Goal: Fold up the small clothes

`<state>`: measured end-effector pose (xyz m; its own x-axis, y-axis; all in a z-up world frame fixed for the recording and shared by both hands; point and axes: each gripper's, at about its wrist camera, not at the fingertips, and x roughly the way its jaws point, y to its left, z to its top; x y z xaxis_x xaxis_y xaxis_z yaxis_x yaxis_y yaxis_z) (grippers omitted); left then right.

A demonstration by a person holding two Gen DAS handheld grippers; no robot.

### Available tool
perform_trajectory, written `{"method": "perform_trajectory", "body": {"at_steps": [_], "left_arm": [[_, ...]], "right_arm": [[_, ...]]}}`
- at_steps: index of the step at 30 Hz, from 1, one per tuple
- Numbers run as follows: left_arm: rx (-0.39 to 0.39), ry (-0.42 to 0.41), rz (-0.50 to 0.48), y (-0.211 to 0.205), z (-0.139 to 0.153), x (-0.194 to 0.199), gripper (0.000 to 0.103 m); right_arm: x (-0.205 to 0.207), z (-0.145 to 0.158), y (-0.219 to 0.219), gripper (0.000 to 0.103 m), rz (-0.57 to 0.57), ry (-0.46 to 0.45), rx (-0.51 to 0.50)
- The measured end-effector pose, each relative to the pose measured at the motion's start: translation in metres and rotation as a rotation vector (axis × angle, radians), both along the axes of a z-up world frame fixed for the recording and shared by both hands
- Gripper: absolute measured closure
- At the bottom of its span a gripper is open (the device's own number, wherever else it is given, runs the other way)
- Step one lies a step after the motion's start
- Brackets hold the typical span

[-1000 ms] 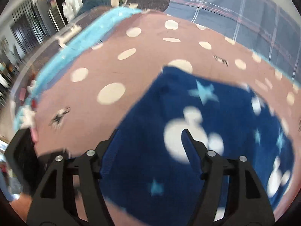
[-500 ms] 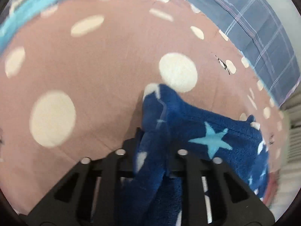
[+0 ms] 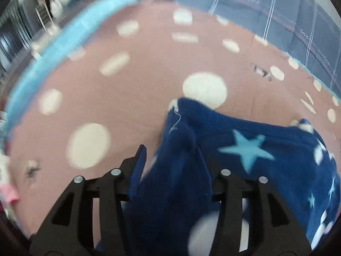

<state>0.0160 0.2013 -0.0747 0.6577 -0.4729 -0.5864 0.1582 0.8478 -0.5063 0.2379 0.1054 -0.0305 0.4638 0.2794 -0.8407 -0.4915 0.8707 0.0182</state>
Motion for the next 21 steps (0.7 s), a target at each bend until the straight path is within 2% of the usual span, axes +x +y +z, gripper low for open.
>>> {"method": "perform_trajectory", "body": {"at_steps": [1,2,4,7,9,13,17,20,21], "left_arm": [[0.026,-0.016,0.009,-0.003,0.005,-0.003,0.067],[0.058,-0.037,0.017,-0.006,0.009,-0.007,0.061],[0.103,-0.071,0.028,-0.011,0.021,-0.007,0.057],[0.162,-0.119,0.018,-0.02,0.033,-0.009,0.057],[0.173,-0.142,0.008,-0.027,0.044,-0.011,0.05],[0.225,-0.171,-0.001,-0.043,0.052,-0.006,0.046],[0.256,-0.149,-0.011,-0.056,0.049,0.002,0.043],[0.311,-0.064,0.004,-0.062,0.025,0.016,0.043],[0.333,-0.037,0.021,-0.063,0.018,0.019,0.039]], "right_arm": [[-0.01,0.012,-0.014,0.046,-0.007,-0.038,0.019],[-0.024,0.022,-0.029,0.046,-0.022,-0.079,0.03],[-0.055,0.035,-0.069,0.046,-0.067,-0.151,0.041],[-0.096,0.03,-0.126,0.046,-0.158,-0.193,0.048],[-0.127,0.023,-0.164,0.045,-0.24,-0.225,0.05],[-0.156,0.001,-0.22,0.044,-0.381,-0.148,0.099],[-0.17,-0.002,-0.245,0.044,-0.462,-0.163,0.112],[-0.182,0.011,-0.251,0.039,-0.466,-0.202,0.143],[-0.185,0.012,-0.252,0.038,-0.46,-0.199,0.156]]}}
